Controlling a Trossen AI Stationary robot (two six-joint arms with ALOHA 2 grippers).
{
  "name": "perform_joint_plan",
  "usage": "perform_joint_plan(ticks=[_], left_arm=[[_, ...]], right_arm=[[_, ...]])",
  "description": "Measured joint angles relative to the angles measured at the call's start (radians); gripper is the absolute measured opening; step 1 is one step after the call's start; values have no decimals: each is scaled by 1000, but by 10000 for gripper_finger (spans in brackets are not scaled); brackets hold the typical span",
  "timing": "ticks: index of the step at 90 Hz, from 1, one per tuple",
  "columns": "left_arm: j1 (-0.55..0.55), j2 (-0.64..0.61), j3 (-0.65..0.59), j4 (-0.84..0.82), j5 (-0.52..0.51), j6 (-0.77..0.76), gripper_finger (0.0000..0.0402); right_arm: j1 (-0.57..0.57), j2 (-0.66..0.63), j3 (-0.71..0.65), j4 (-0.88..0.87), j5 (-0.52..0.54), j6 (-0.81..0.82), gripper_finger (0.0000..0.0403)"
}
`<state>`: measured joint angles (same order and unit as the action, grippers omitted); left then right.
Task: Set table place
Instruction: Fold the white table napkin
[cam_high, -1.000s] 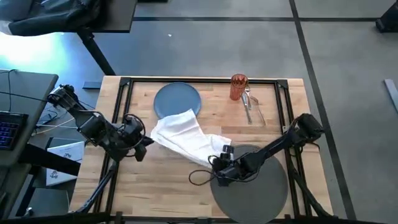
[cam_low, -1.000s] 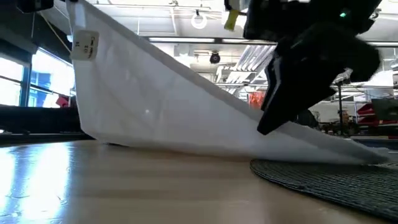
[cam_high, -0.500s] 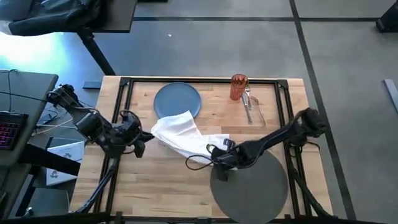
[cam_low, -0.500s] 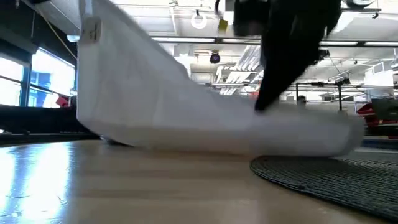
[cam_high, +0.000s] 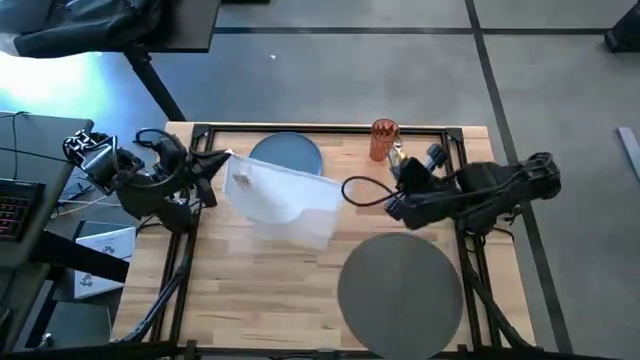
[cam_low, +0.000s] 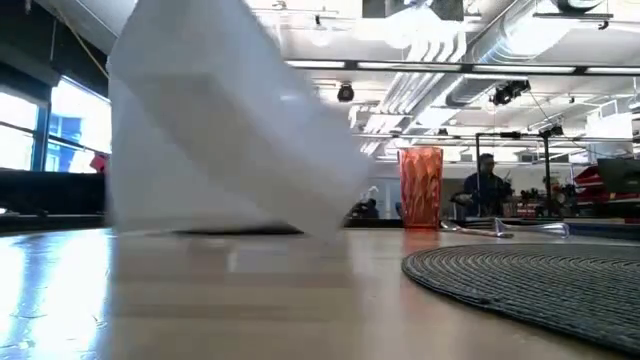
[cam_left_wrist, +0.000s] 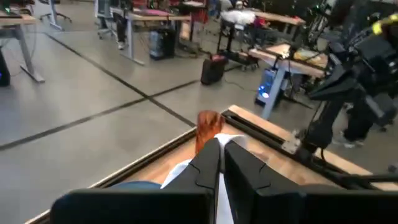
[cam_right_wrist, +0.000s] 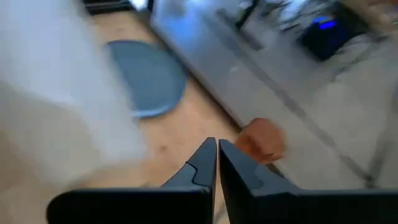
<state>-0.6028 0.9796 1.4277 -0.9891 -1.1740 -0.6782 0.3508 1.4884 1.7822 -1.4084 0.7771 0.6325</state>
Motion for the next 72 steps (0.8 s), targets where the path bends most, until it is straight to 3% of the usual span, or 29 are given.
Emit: perform_joint_plan(ticks=[20,29,47,56,72], left_arm=[[56,27,-1,68,384,10,0],[76,47,-1,140,492,50,0],[93,64,-1,187,620,47,0],[92,65,-1,225,722,35,0],[92,66,-1,266,830,20,0]], right_arm=[[-43,2,-192,417,-332,-171,1],[-87,2,-311,691,-489,-238,20],[-188,32,-513,1132,-705,-318,121],[-236,97,-535,1201,-785,-330,180],[-270,246,-466,1209,-804,-445,259]])
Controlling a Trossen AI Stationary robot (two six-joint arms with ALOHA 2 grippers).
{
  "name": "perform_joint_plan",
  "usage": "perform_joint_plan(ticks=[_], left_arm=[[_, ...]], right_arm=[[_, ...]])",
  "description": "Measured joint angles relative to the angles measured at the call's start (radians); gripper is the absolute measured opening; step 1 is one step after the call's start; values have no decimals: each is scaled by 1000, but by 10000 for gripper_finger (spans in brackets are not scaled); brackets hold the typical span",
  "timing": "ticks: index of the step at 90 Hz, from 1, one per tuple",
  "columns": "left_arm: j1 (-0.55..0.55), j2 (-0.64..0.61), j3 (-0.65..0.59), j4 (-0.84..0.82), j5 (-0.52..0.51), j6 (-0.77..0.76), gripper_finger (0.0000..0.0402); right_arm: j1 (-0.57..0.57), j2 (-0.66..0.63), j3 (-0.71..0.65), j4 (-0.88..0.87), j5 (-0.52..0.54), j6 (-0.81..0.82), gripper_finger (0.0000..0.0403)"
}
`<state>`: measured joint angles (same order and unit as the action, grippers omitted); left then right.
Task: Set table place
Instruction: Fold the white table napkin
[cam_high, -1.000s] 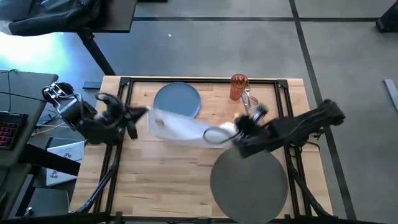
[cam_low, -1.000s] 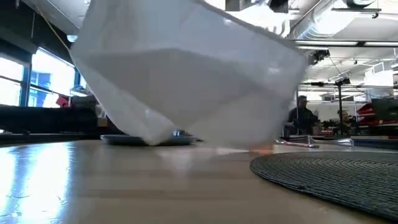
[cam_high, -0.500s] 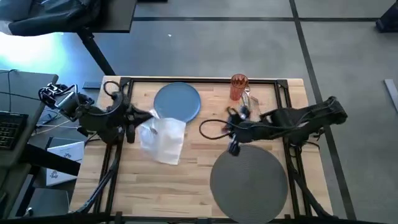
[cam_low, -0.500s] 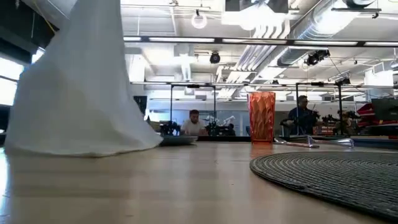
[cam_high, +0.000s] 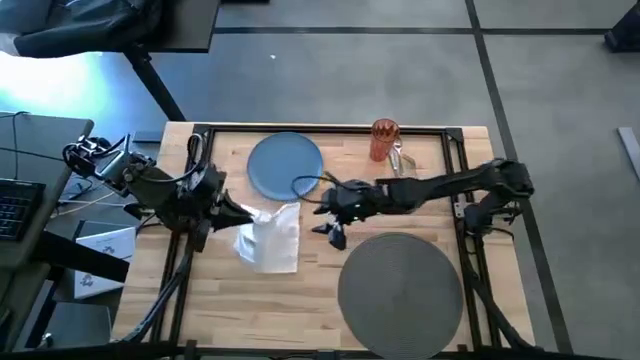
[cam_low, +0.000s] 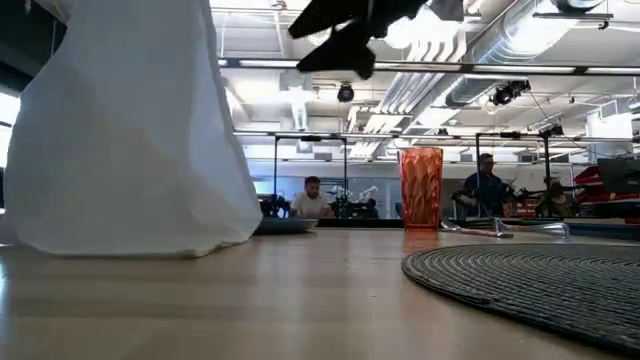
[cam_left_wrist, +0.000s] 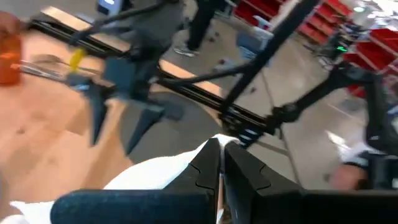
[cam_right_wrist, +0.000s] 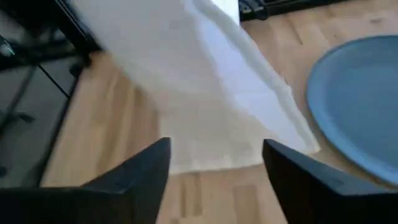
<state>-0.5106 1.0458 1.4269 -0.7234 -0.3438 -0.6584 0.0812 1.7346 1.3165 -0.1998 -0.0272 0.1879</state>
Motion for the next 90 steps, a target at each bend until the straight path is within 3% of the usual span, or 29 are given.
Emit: perform_joint_plan(ticks=[14,31,42,50,67,80,90], left_arm=[[0,0,0,22,18,-29,0],[-8,2,0,18,19,-21,0],[-9,4,0,16,20,-21,0],[-18,5,0,13,19,-21,0],[-34,0,0,10,-3,-21,0],[-47,-29,6,3,-82,-12,0],[-56,-43,48,-14,-174,49,0]], right_arm=[[-23,113,126,2,-49,-79,276],[-45,263,296,-14,-237,-201,261],[-53,345,395,-112,-310,-301,230],[-55,381,443,-213,-349,-340,179],[-52,424,451,-304,-280,-302,20],[-35,389,451,-472,-131,-165,2],[-6,276,451,-610,-42,-104,0]])
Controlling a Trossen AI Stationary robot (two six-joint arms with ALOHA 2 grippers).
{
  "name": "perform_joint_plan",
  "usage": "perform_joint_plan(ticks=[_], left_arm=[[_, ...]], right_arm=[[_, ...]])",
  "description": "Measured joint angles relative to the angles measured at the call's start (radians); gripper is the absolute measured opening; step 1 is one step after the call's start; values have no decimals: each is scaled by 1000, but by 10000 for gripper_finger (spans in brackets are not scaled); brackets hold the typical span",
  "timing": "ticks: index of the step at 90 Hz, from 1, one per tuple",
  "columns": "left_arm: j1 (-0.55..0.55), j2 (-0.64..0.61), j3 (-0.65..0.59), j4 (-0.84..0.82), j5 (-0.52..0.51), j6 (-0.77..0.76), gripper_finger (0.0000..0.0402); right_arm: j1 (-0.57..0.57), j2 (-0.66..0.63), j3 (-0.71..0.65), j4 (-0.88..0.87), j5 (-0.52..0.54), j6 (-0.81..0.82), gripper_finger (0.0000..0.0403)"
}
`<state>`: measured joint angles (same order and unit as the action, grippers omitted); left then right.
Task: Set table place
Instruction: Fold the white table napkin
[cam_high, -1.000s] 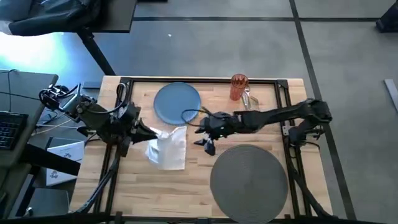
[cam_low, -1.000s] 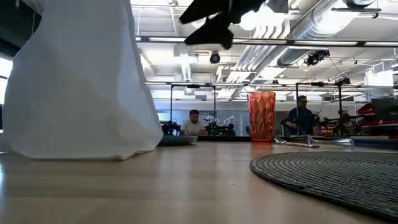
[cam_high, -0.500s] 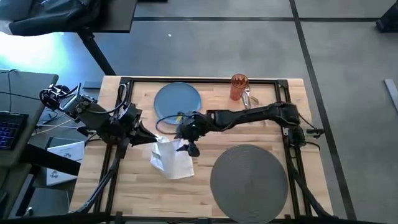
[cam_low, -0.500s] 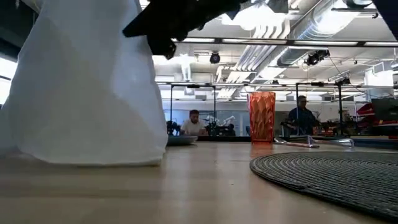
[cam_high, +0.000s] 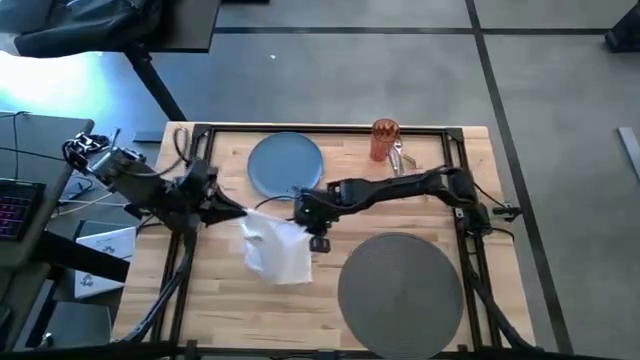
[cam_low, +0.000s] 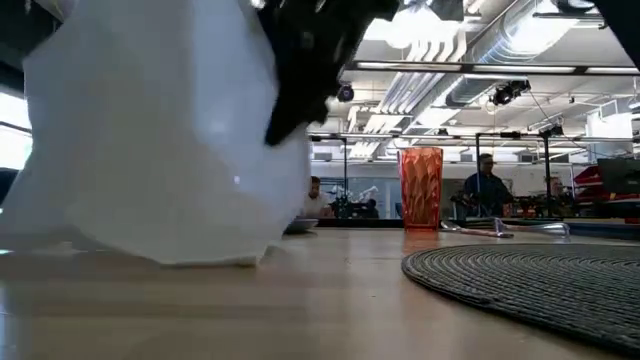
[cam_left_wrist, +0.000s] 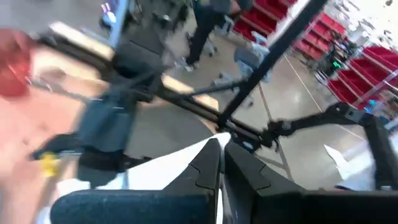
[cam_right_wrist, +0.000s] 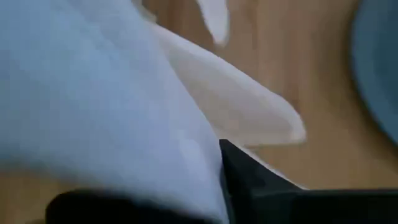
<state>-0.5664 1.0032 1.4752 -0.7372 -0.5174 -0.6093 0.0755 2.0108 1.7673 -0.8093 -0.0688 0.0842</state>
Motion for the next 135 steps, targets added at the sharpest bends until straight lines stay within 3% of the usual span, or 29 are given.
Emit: perform_joint_plan(ticks=[13,19,30,38,45,54,72,80,86,95,104,113,122,135], left_arm=[[1,-26,53,-31,-113,94,0],[1,-39,67,-36,-145,118,0],[1,-58,79,-36,-145,115,0],[1,-67,79,-39,-77,70,0],[1,-67,79,-64,-30,32,0],[6,-60,77,-122,-134,24,0],[85,-34,76,-267,-646,120,0],[142,-32,76,-230,-802,229,0],[185,-35,81,-127,-851,358,0],[246,-48,83,114,-779,638,0],[275,-49,85,323,-576,882,0],[279,-43,86,359,-395,977,0],[278,-24,86,238,-289,918,0],[258,24,69,-74,-68,502,0]], right_arm=[[40,-171,75,-152,108,156,0],[51,-232,124,-198,106,206,0],[55,-313,180,-218,-129,281,0],[62,-340,183,-219,-326,330,0],[72,-354,183,-226,-379,315,0],[63,-374,183,-238,-168,291,0],[-53,-369,182,-332,428,304,0],[-104,-375,182,-317,650,245,0],[-130,-380,182,-276,775,164,0],[-141,-398,182,-188,908,29,0],[-106,-425,183,-109,1004,-73,0],[-29,-456,183,-96,1045,-145,0],[71,-486,184,-175,975,-139,0],[214,-485,181,-351,698,131,0]])
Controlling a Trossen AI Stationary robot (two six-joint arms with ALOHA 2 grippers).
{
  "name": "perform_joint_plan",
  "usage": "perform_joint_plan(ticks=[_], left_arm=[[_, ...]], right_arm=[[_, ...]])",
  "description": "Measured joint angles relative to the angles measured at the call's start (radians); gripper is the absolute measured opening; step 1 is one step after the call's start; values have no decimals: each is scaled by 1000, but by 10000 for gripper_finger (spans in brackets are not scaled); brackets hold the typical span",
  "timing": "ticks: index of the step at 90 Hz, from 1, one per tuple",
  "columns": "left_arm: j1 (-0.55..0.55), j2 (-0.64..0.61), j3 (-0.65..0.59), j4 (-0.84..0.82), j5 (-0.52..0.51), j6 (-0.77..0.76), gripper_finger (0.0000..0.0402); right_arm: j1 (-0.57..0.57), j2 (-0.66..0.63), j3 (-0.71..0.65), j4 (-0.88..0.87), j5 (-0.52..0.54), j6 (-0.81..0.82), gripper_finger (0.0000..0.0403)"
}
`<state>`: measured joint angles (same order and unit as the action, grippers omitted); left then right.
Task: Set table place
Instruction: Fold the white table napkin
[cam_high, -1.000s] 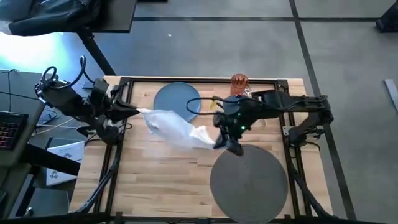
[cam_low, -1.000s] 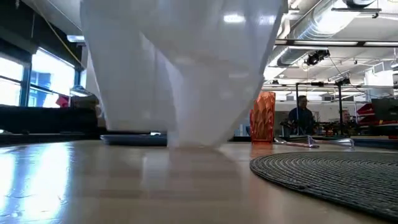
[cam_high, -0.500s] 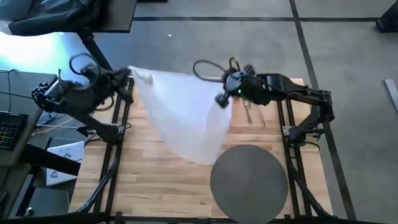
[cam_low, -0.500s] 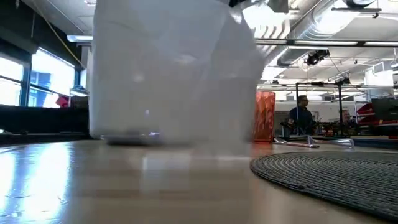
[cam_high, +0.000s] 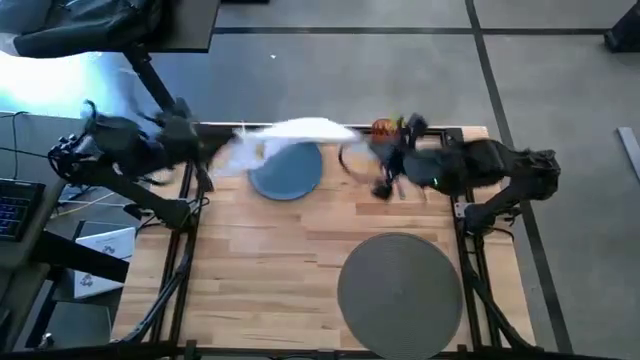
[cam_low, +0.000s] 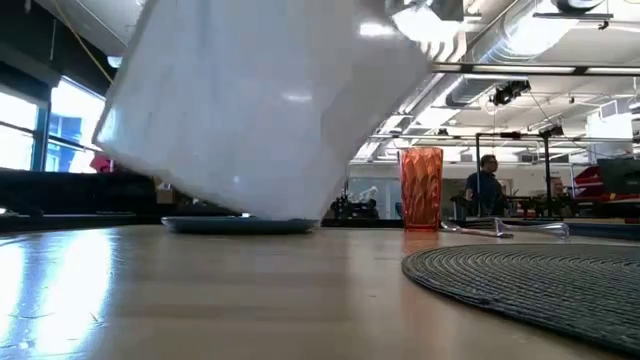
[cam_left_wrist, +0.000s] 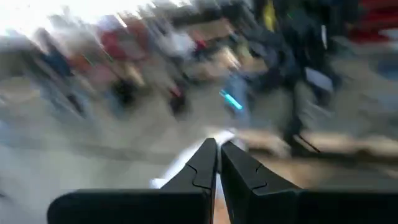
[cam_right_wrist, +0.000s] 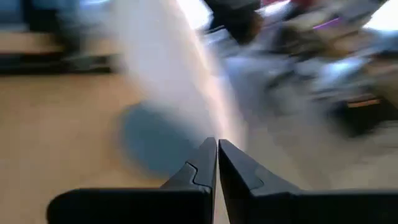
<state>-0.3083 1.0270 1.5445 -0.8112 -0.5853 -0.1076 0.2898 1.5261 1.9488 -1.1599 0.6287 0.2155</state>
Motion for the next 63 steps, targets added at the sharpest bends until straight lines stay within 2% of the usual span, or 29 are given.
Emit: perform_joint_plan(ticks=[8,14,28,39,52,63], left_arm=[[-40,42,-58,-156,175,-231,0],[-91,77,-126,-224,270,-356,0],[-211,149,-266,-219,314,-488,0],[-259,199,-307,-188,315,-584,0],[-290,210,-303,-99,323,-625,0],[-315,202,-303,-90,330,-649,0]], right_arm=[[61,32,-28,-30,-227,161,0],[103,63,-83,-17,-320,237,0],[167,123,-270,105,-308,414,0],[157,126,-419,236,-311,537,0],[97,126,-548,330,-364,497,13],[-13,126,-683,451,-474,484,57]])
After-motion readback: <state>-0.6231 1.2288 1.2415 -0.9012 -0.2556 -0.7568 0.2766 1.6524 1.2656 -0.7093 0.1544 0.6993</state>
